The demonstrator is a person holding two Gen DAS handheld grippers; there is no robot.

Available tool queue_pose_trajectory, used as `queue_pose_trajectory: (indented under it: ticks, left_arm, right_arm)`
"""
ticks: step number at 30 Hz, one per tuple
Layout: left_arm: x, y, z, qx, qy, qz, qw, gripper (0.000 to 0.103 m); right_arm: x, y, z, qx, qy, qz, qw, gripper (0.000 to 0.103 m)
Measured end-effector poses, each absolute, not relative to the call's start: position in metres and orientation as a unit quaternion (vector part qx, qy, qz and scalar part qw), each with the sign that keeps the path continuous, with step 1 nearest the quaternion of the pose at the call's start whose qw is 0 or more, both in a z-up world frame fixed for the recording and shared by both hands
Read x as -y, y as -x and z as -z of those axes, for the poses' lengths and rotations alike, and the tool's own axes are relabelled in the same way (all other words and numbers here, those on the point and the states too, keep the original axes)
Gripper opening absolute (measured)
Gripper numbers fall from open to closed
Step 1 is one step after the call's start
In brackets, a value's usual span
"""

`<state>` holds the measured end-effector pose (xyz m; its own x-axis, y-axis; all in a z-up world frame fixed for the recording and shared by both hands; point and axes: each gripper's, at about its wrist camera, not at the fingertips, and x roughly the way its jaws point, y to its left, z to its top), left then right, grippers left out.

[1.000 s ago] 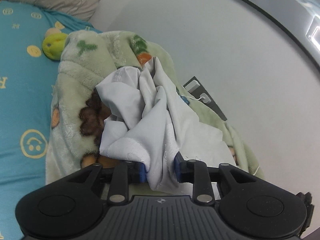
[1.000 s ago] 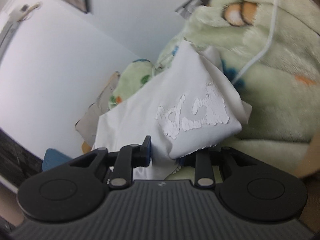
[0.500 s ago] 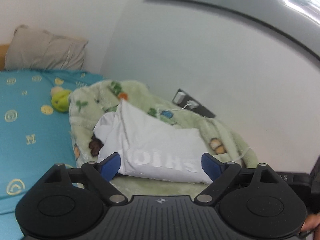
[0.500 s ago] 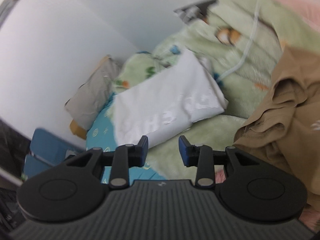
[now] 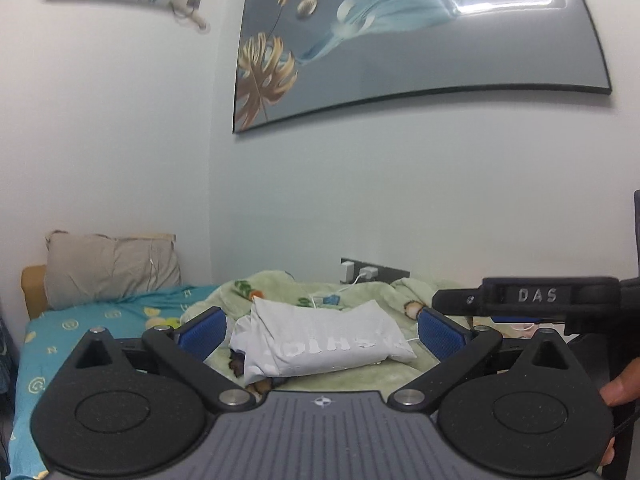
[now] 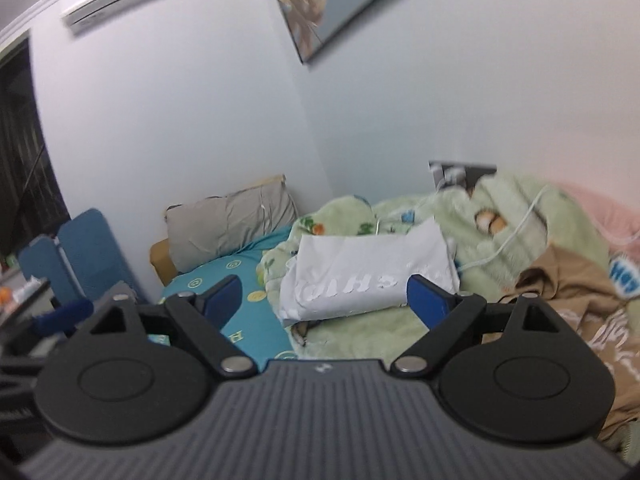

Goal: Fold clothes

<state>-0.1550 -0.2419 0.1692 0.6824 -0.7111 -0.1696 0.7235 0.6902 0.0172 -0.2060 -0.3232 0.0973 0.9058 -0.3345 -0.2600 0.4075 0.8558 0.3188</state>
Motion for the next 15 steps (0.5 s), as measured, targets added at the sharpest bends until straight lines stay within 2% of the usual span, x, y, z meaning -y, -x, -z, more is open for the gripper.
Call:
queue_pose_trajectory:
  ticks: [8, 15]
  left_arm:
    - [0.214, 0.172, -0.148, -0.074, 0.012, 0.382, 0.921, 0.103]
    - [0.197, 0.172, -0.142, -0.073, 0.003, 0.358, 0.931, 0.103]
  right_arm:
    - [0.279, 0.232, -0.085, -0.061, -0.129, 0.211, 0.967, 0.091]
    - [0.254, 0.229, -0.08, -0.058, -0.075, 0.219, 0.971, 0.091]
